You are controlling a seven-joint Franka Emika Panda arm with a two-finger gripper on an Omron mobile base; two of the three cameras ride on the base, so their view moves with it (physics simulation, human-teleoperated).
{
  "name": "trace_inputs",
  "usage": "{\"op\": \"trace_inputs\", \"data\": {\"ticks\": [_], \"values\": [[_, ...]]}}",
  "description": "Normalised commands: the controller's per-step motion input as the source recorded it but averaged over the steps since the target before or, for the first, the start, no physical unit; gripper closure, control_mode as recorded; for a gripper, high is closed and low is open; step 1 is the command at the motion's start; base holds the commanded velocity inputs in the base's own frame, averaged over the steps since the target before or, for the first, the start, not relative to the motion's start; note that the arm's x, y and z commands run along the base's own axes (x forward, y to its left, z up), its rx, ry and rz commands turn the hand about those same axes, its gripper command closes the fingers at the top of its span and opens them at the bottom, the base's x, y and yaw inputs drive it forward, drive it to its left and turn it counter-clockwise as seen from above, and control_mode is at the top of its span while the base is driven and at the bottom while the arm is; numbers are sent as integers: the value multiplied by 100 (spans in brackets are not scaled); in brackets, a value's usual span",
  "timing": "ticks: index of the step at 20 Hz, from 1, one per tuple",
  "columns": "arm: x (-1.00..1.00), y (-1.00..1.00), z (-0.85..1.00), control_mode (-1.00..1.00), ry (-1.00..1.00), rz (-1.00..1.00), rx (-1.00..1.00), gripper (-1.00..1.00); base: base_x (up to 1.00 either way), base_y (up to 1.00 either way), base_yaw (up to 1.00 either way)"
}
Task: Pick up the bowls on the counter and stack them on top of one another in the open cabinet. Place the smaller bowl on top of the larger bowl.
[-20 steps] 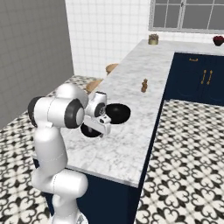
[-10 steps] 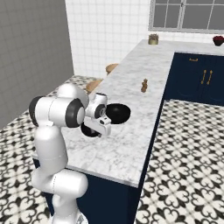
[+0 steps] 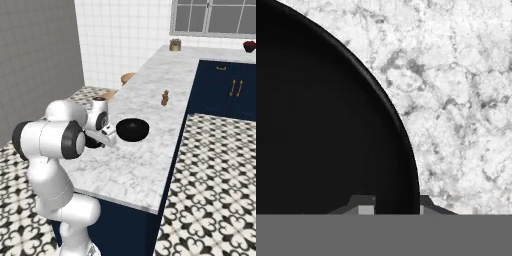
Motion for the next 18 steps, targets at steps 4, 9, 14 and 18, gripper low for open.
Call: {"op": "trace_inputs", "data": {"ticks": [4,9,14,18], "values": [[0,0,82,-100,-9,0,0,100,0,0,0],[18,-15,67,-100,0,-5,0,100,0,0,0],[14,-28,44,-100,0,-10,0,100,0,0,0],[36,-57,31,-100,0,-13,1,100,0,0,0]]}}
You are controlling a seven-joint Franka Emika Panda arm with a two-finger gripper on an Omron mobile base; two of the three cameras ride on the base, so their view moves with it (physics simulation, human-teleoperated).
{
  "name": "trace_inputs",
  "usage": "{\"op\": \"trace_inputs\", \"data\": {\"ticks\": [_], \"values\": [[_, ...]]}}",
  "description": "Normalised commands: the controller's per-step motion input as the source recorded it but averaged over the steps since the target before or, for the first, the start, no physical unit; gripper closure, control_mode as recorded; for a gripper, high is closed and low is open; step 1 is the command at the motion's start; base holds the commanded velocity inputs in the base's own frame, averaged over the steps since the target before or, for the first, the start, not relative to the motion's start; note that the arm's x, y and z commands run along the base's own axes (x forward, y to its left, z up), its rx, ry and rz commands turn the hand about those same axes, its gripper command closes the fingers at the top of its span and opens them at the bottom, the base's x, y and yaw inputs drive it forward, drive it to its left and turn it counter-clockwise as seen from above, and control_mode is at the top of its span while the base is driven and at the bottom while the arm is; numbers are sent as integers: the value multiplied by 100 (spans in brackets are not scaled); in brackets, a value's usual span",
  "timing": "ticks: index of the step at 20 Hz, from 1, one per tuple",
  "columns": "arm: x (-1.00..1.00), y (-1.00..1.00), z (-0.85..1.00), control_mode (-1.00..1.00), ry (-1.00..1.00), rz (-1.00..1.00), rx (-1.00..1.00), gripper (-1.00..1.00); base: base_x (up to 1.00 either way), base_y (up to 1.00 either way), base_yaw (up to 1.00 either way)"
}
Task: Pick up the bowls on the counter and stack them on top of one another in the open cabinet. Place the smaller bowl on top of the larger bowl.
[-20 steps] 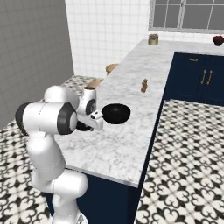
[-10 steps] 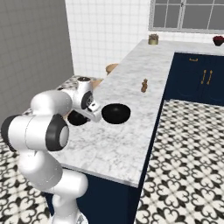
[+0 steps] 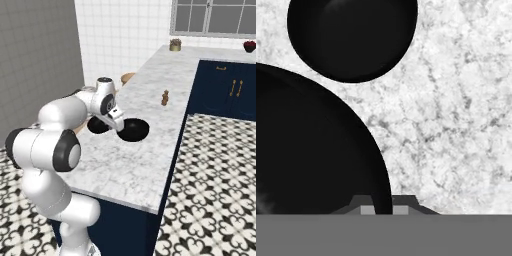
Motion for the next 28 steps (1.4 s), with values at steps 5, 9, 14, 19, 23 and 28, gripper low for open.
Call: {"op": "trace_inputs", "data": {"ticks": [5,9,14,19,23,28], "values": [[50,-51,16,-100,0,-13,1,100,0,0,0],[58,-33,0,-100,0,-5,0,100,0,0,0],[50,-39,-11,-100,0,0,4,100,0,0,0],[42,-35,-30,-100,0,0,8,100,0,0,0],[53,-3,-46,-100,0,0,4,100,0,0,0],[39,0,-47,-100,0,0,2,100,0,0,0]]}}
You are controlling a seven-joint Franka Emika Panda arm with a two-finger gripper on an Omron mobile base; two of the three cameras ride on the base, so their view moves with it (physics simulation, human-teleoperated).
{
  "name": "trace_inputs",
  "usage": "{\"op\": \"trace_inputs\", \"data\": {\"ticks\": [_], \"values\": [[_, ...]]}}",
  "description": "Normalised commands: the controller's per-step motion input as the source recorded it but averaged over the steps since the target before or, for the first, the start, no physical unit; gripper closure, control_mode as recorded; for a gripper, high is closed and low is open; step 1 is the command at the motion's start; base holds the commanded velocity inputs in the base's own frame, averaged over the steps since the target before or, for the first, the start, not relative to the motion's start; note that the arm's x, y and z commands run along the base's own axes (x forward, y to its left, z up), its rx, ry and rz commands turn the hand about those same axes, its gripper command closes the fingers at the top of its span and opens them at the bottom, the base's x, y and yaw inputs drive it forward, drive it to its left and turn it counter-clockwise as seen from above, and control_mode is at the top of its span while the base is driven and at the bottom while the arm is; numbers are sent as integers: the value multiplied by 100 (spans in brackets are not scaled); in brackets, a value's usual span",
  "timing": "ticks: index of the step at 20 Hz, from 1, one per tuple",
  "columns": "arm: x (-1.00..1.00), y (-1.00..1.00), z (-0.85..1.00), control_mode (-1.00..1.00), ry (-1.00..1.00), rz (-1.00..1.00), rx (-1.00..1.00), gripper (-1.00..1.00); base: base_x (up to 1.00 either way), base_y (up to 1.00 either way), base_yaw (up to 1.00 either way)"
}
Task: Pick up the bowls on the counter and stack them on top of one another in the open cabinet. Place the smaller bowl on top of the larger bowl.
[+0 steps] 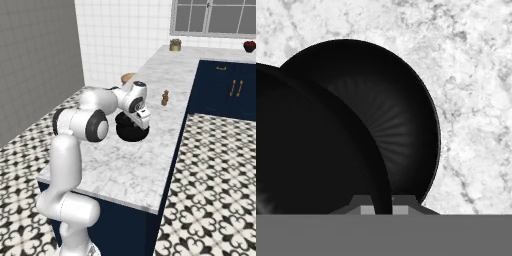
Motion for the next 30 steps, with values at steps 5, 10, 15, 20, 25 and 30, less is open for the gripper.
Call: {"op": "trace_inputs", "data": {"ticks": [5,10,15,20,25,30], "values": [[22,-6,-38,-100,1,0,0,100,0,0,0],[7,-26,-13,-100,3,0,0,100,0,0,0],[25,-1,-36,-100,4,0,-1,100,0,0,0],[29,0,-46,-100,2,0,0,100,0,0,0],[14,0,-20,-100,4,0,0,100,0,0,0],[0,1,21,-100,0,0,0,-100,0,0,0]]}}
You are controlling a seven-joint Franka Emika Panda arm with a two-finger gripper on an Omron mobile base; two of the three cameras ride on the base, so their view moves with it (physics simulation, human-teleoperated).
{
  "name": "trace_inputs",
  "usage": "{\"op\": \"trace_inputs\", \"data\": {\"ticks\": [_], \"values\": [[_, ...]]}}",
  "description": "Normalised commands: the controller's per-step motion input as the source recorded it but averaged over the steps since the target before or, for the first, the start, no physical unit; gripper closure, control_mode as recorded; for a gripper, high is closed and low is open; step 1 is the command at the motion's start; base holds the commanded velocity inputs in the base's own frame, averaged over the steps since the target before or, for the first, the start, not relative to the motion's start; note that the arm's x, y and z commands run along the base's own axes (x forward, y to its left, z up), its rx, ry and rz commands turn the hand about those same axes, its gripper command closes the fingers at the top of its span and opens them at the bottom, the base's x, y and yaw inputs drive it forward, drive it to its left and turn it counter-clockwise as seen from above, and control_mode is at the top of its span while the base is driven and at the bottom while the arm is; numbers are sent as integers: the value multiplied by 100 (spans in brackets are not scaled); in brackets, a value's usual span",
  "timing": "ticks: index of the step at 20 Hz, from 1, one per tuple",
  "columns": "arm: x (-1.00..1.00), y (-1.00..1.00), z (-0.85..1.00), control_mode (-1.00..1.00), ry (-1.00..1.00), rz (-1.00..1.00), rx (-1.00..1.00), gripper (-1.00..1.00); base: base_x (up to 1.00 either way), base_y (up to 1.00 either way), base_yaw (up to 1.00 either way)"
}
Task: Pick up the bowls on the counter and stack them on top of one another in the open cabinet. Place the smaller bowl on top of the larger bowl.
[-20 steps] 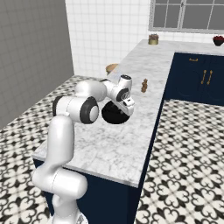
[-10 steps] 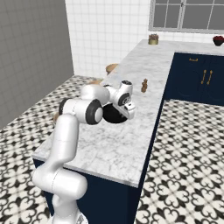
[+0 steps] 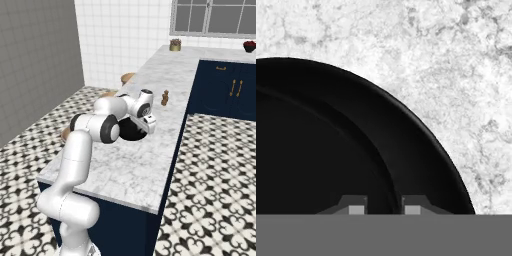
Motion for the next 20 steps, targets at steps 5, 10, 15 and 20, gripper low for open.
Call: {"op": "trace_inputs", "data": {"ticks": [5,10,15,20], "values": [[0,0,33,-100,0,0,0,-100,0,0,0],[-4,-36,5,-100,0,4,0,-100,0,0,0],[-10,-11,28,-100,0,3,0,-100,0,0,0],[-12,-7,8,-100,0,7,0,-100,0,0,0]]}}
